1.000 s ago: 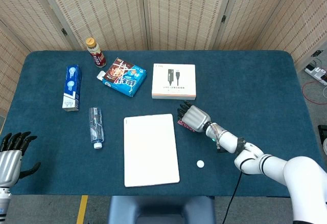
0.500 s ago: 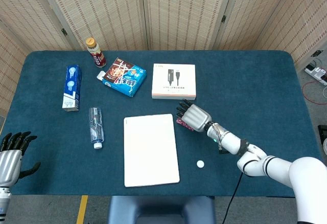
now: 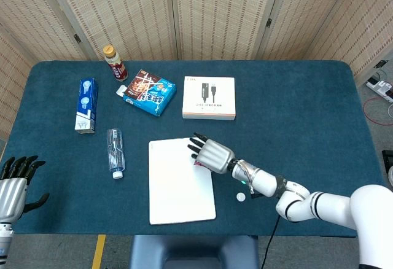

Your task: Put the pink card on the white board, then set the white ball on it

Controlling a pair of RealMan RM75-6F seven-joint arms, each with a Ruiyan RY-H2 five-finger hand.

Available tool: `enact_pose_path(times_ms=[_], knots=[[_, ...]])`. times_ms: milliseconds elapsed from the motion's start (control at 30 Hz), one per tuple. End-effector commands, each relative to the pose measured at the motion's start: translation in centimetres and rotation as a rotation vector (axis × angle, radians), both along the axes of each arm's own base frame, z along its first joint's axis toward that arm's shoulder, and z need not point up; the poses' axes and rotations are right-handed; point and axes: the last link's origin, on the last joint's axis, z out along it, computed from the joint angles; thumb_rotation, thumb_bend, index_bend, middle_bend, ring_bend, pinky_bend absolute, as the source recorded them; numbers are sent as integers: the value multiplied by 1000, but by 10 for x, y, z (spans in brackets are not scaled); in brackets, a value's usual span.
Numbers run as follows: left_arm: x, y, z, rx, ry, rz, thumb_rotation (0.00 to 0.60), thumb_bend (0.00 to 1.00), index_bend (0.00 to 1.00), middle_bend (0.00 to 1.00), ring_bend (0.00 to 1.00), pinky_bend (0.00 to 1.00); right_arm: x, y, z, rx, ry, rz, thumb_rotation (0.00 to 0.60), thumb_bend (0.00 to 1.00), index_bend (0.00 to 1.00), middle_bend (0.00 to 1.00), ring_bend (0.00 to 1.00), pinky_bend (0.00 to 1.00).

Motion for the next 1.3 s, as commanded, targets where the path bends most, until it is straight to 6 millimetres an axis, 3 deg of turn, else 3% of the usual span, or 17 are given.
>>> enact_pose_path(times_ms=[33,200,400,500,633,900,1067,1300], knots=[[-1,-1,1,1,-1,7,600,262,231,161,125,0,13,4,-9,19,-5,22,600,252,307,145,0,0],[-4,-3,2,3,-2,14,600,262,232,161,125,0,29,7,-22,36,9,53,600,252,278,144,0,0],[-7,-5,3,7,-4,20,600,262,232,161,125,0,28,8,-25,30,16,49,600,252,58,142,0,0],[-7,-4,3,6,-3,19,600,262,232,161,125,0,24,8,-19,17,7,40,600,252,5,142,0,0],[-6,-4,2,7,-13,7,600,262,231,161,125,0,10,15,-2,-4,-68,7,600,252,6,146,0,0],[-3,-2,2,7,-13,-4,600,262,232,161,126,0,-35,49,37,3,-119,0,600,251,157,176,0,0],[1,-1,1,-1,-11,-12,600,262,232,161,127,0,-65,75,45,44,-109,-17,600,252,217,197,1,0],[7,-1,0,-6,-12,-25,600,262,232,161,127,0,-92,92,48,51,-104,-37,600,253,272,214,8,0]])
